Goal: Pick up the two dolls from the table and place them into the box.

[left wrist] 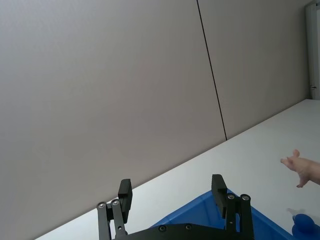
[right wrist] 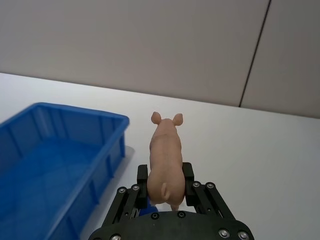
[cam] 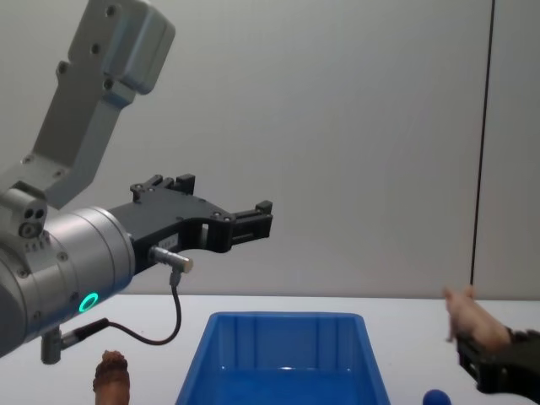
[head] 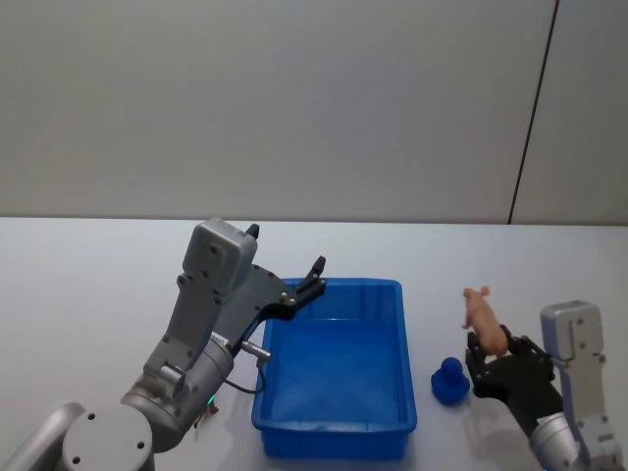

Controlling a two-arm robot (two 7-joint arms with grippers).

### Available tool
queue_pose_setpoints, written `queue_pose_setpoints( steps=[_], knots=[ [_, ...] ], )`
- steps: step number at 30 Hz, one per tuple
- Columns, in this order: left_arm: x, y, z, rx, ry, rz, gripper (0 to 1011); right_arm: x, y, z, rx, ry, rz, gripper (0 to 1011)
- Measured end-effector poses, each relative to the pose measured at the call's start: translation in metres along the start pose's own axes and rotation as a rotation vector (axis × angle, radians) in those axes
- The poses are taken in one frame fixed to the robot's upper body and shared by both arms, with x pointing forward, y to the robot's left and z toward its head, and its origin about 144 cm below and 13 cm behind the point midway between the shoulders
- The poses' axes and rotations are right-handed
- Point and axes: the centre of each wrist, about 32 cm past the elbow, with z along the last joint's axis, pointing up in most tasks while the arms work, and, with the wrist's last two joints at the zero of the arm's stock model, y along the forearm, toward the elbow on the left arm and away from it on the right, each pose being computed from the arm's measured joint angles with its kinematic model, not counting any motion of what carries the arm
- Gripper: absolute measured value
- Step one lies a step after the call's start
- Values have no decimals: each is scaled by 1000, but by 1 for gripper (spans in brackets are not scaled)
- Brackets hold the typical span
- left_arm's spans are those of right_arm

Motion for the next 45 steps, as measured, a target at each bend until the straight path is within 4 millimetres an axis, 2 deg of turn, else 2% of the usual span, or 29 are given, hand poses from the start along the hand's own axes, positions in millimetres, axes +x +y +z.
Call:
queue_pose_setpoints(
  steps=[13, 23, 24, 25, 28, 33, 37, 43, 45],
  knots=[
    [0, 0, 0, 0, 0, 0, 1001, -13, 6, 15, 76, 2, 171, 383],
    [0, 0, 0, 0, 0, 0, 1001, -34, 22, 22, 97, 4, 321, 407],
    [0, 0, 0, 0, 0, 0, 1001, -37, 25, 23, 96, 5, 339, 465],
    [0, 0, 0, 0, 0, 0, 1001, -38, 26, 23, 96, 5, 346, 465],
    [0, 0, 0, 0, 0, 0, 1001, -44, 31, 24, 90, 7, 372, 589],
    [0, 0, 0, 0, 0, 0, 1001, -50, 36, 23, 70, 10, 385, 710],
    [0, 0, 0, 0, 0, 0, 1001, -53, 39, 22, 51, 12, 373, 862],
    [0, 0, 0, 0, 0, 0, 1001, -55, 39, 20, 25, 10, 327, 1003],
    [0, 0, 0, 0, 0, 0, 1001, -55, 38, 18, 15, 8, 303, 1003]
  ],
)
